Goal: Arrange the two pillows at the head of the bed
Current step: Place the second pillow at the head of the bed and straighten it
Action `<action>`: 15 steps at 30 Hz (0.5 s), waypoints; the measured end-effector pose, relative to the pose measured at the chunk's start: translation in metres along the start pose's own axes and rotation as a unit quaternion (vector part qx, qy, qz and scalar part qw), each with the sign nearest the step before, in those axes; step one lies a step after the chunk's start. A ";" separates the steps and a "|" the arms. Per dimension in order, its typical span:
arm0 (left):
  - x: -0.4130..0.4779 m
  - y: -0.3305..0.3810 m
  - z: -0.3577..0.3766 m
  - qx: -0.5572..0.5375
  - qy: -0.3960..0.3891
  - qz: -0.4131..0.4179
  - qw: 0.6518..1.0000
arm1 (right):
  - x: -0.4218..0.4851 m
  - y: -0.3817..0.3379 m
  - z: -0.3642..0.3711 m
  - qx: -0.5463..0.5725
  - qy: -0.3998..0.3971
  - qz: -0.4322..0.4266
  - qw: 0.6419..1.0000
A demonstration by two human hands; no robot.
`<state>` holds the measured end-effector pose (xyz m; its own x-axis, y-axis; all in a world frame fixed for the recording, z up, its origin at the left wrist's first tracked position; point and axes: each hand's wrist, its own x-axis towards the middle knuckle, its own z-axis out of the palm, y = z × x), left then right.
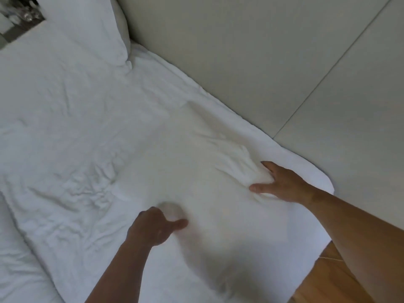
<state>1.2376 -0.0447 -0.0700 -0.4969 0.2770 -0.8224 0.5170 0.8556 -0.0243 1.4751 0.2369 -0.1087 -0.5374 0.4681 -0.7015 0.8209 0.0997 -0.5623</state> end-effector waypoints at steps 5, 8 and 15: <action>0.027 0.065 -0.115 0.113 0.104 0.155 0.976 | -0.020 0.027 -0.009 0.034 -0.010 0.016 0.999; 0.068 0.117 -0.150 0.078 0.112 0.242 0.960 | -0.019 0.047 -0.011 0.054 -0.016 0.025 0.998; 0.166 0.195 -0.181 0.160 0.001 0.240 0.957 | -0.006 0.089 -0.016 0.077 -0.059 0.049 0.994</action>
<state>1.1297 0.2477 -0.1082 -0.1500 0.6062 -0.7810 0.8736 0.4511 0.1823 1.5544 0.2572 -0.1478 -0.4821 0.3622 -0.7977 0.8363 -0.0813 -0.5423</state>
